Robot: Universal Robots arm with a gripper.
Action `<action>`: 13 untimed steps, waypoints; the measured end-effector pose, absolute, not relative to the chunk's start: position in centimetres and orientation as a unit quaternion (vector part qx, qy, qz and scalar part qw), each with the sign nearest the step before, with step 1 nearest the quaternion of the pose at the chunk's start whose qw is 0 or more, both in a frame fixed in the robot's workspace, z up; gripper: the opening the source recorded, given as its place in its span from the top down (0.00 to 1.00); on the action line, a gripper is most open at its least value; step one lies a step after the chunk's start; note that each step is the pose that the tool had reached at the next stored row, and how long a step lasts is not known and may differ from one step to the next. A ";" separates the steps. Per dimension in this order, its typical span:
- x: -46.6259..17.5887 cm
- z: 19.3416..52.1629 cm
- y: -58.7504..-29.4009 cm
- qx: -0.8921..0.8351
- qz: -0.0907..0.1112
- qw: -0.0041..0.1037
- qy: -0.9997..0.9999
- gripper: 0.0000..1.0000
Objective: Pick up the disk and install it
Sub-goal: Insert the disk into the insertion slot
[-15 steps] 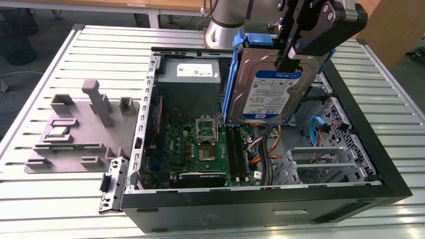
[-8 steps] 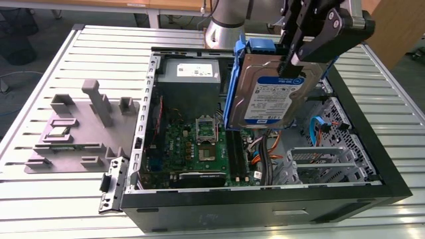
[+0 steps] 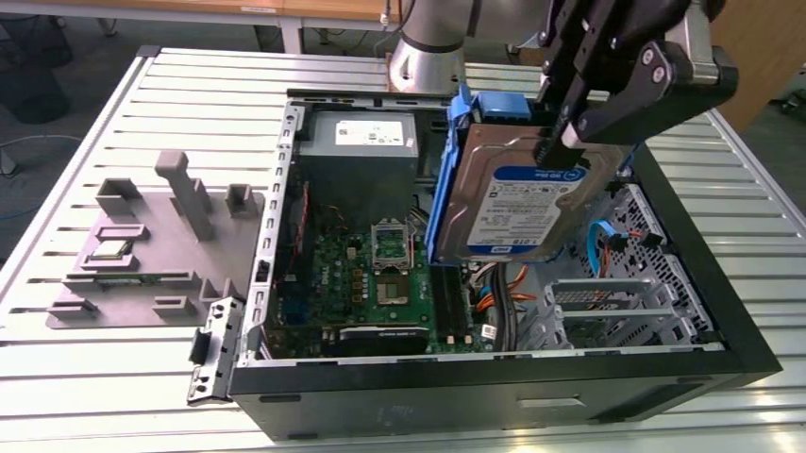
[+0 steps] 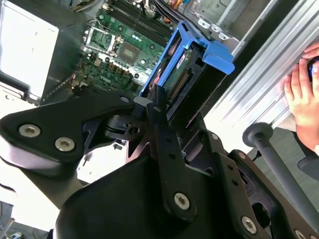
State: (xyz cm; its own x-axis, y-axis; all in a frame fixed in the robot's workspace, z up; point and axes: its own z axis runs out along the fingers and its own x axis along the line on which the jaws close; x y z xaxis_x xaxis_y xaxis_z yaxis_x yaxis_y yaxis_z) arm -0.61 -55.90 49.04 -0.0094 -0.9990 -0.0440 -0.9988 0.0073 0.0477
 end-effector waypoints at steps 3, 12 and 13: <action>-0.6 49.0 -56.6 0.704 -0.032 0.001 -0.710 0.65; 0.4 49.0 -57.5 0.704 -0.032 0.001 -0.710 0.65; 0.7 49.0 -57.5 0.704 -0.033 0.001 -0.710 0.65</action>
